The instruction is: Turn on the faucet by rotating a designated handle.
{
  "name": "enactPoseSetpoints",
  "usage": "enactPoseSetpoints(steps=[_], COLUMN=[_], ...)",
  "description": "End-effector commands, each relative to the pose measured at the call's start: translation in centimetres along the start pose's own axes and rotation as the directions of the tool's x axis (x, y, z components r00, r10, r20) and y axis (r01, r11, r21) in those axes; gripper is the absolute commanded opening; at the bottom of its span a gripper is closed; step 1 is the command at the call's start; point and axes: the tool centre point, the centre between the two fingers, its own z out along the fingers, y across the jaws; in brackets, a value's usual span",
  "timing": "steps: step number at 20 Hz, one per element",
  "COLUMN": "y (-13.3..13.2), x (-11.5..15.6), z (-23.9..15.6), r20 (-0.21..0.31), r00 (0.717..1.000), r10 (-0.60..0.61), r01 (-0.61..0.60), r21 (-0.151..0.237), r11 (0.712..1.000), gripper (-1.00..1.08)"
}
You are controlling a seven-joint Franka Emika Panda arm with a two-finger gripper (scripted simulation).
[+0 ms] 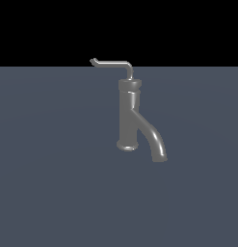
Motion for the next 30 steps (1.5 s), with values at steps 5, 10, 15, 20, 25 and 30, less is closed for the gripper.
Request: enactPoseSetpoints(steps=[5, 10, 15, 20, 25, 30], y=[-0.1, -0.3, -0.3, -0.3, -0.4, -0.6], x=[0.3, 0.7, 0.8, 1.5, 2.9, 5.0], z=[-0.1, -0.4, -0.3, -0.2, 0.0, 0.5], r20=[-0.009, -0.026, -0.025, -0.026, -0.027, -0.030], r00=[1.000, 0.999, 0.999, 0.998, 0.992, 0.976], r10=[0.010, 0.024, 0.029, 0.063, 0.126, 0.217], r01=[-0.010, -0.024, -0.029, -0.064, -0.126, -0.217], r21=[-0.001, -0.002, -0.003, -0.004, -0.006, -0.008], r11=[1.000, 1.000, 1.000, 0.998, 0.992, 0.976], gripper=[-1.00, -1.00, -1.00, -1.00, -1.00, -1.00])
